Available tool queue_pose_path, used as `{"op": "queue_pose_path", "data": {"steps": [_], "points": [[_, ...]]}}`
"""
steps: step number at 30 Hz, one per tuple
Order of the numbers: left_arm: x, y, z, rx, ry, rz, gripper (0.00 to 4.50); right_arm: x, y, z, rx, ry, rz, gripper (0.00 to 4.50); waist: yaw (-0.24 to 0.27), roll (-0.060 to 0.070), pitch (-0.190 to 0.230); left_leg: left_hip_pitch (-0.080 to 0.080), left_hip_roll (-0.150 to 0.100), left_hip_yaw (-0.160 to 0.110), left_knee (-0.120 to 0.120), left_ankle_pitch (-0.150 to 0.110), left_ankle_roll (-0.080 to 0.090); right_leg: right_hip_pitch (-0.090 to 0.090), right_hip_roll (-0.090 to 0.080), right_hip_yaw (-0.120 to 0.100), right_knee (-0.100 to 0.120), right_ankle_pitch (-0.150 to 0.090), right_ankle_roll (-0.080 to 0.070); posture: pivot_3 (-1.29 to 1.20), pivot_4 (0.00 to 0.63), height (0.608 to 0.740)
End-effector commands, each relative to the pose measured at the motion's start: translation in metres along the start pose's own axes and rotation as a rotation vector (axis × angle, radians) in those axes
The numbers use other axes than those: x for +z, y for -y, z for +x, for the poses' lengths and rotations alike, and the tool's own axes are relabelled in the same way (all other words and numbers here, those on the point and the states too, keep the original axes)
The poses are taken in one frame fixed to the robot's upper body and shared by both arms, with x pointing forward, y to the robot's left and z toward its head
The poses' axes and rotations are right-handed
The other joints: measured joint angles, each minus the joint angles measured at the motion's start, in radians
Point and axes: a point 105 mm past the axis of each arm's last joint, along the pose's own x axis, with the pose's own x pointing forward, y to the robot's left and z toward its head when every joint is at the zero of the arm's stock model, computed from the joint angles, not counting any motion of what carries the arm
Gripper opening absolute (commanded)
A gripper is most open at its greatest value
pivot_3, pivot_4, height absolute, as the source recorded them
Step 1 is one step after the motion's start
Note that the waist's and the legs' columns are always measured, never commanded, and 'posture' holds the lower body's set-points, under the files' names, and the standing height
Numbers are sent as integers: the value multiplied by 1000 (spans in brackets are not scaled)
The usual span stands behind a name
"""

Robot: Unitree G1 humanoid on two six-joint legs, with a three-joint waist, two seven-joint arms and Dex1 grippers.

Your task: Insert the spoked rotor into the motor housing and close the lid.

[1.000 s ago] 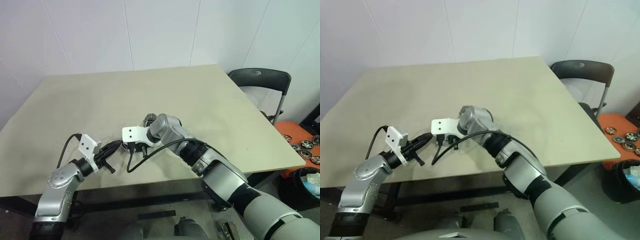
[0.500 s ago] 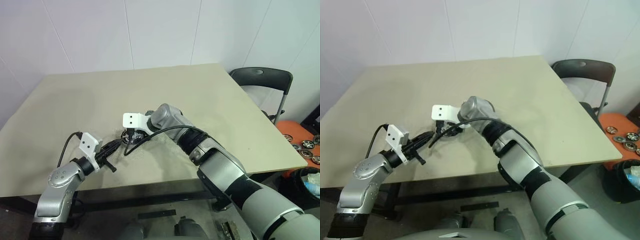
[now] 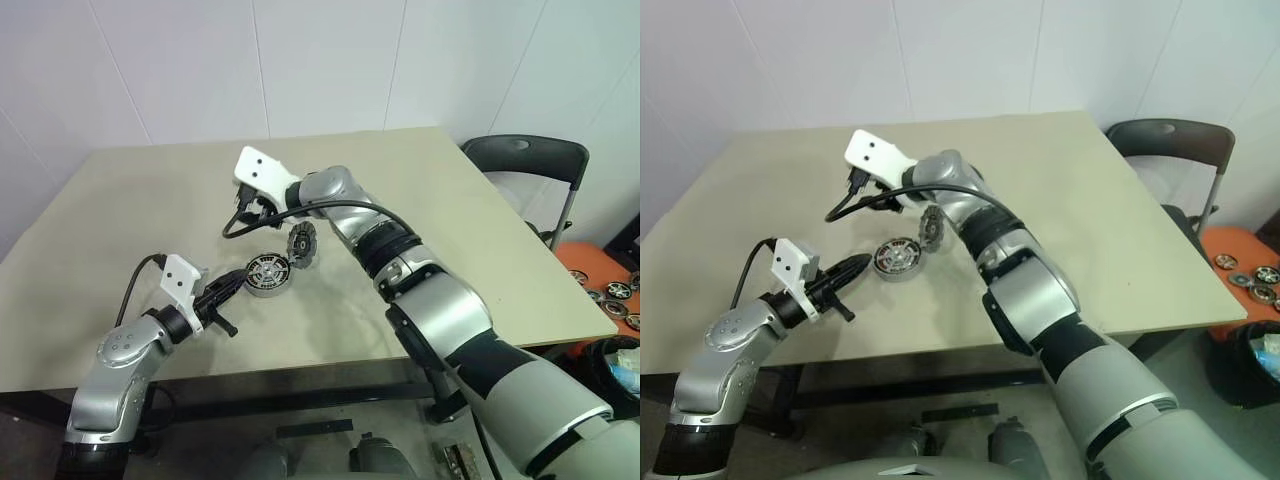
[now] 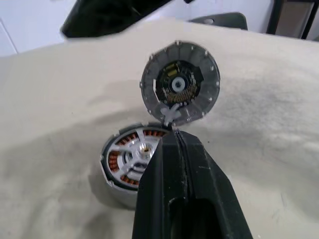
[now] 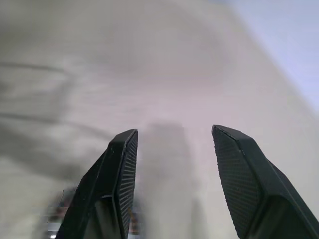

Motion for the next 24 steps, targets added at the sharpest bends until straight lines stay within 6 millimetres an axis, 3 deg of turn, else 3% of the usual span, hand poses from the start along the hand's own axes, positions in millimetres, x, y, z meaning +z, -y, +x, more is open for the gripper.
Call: {"op": "queue_pose_path", "data": {"steps": [1, 4, 8, 10, 13, 17, 20, 24], "points": [[19, -5, -1, 15, 63, 35, 0, 11, 41, -19, -183, 11, -90, 2304, -2, 0, 0, 0, 0, 0, 0, 0, 0, 0, 0, 0, 0, 0, 0, 0, 0, 740], [18, -6, -1, 20, 69, 30, 0, 3, 68, -37, -307, -29, -137, 1551, -4, 0, 0, -1, 0, 1, -1, 0, 0, 1, 0, 1, 0, 0, 0, 0, 0, 740], [19, -5, -2, 18, 75, 27, 0, -23, 99, -64, -457, -150, -230, 160, -5, 0, 0, -1, 0, 2, -2, 0, 0, 1, 0, 2, 0, 0, 0, 0, 0, 740], [20, -4, -3, 18, 77, 27, 0, -36, 105, -72, -481, -212, -268, 51, -6, 0, 0, -1, 0, 2, -2, 0, 0, 1, 0, 2, 0, 0, 0, 0, 0, 740], [21, -4, -3, 18, 79, 27, 0, -77, 99, -79, -406, -375, -315, 51, -6, 0, 0, -1, 0, 3, -2, 0, 0, 1, 0, 3, 0, 0, 0, 0, 0, 740], [21, -6, -2, 19, 81, 27, 0, -109, 74, -72, -272, -437, -294, 51, -7, 0, 0, 0, 1, 3, -2, 0, 0, 1, 0, 3, 0, 0, 0, 0, 0, 740], [18, -8, -1, 18, 78, 25, 0, -125, 53, -63, -191, -446, -256, 51, -7, 0, 0, 0, 1, 3, -1, 0, 0, 1, 0, 3, 0, 0, 0, 0, 0, 740], [14, -9, -2, 15, 72, 23, 0, -129, 29, -48, -118, -394, -149, 51, -7, 0, 0, 0, 1, 3, -1, 0, 0, 1, 1, 3, 1, 0, 0, 0, 0, 740]]}}
